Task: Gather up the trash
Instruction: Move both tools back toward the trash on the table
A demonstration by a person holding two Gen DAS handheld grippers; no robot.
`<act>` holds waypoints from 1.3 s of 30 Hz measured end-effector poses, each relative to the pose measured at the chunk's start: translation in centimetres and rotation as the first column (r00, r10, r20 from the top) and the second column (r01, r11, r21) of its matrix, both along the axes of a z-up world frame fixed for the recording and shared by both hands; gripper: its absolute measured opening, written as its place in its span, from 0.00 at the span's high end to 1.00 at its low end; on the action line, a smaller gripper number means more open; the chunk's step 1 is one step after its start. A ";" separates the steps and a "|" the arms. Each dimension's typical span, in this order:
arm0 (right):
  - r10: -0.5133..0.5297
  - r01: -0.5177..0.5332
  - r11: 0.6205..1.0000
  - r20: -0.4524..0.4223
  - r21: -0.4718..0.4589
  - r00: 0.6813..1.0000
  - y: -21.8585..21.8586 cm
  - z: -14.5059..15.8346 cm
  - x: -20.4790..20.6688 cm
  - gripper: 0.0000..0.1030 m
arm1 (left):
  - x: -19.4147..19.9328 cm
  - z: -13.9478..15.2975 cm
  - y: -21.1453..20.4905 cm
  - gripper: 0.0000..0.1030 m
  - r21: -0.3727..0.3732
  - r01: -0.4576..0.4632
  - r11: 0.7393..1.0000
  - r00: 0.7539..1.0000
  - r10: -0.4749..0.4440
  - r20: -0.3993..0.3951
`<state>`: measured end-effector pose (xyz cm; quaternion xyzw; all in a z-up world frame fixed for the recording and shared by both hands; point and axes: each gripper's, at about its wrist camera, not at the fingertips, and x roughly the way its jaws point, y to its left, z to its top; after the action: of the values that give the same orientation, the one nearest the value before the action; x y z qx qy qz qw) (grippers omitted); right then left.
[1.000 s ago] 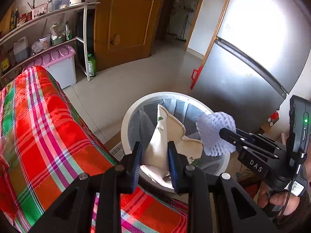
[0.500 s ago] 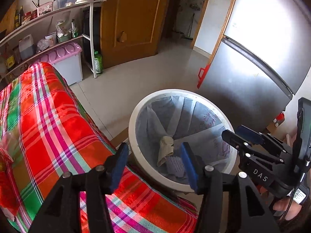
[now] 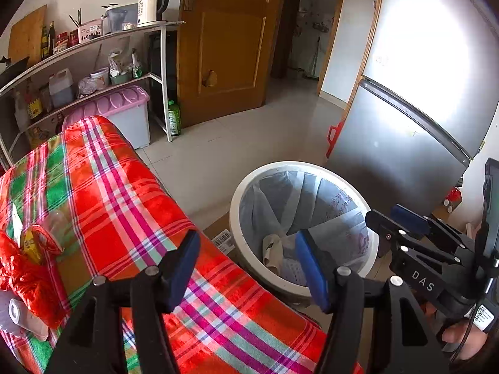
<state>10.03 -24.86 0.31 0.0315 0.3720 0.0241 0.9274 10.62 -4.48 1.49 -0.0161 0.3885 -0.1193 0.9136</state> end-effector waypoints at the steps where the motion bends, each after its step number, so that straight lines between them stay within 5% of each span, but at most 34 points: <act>1: 0.004 -0.004 1.000 0.007 0.000 1.000 0.2 0.2 -0.2 0.53 | -0.3 0.2 0.3 0.36 0.008 -0.005 1.000 1.000 0.005 0.014; 12: 0.104 -0.105 0.994 0.070 0.009 0.992 5.1 2.5 -1.6 0.53 | -3.8 2.0 5.5 0.32 0.014 -0.106 0.994 0.992 0.105 0.073; 20: 0.239 -0.242 0.970 0.086 0.015 0.967 10.9 2.6 -1.8 0.50 | -6.7 1.9 11.7 0.27 0.032 -0.254 0.967 0.964 0.250 0.095; 39: 0.549 -0.549 0.834 0.022 0.053 0.836 25.0 0.1 -1.2 0.49 | -12.1 -0.7 26.7 0.21 0.016 -0.573 0.819 0.819 0.572 0.057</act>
<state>8.81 0.10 0.43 -0.0501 0.3620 0.2997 0.8813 -1.47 22.18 0.77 -0.1144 0.3448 0.1664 0.9167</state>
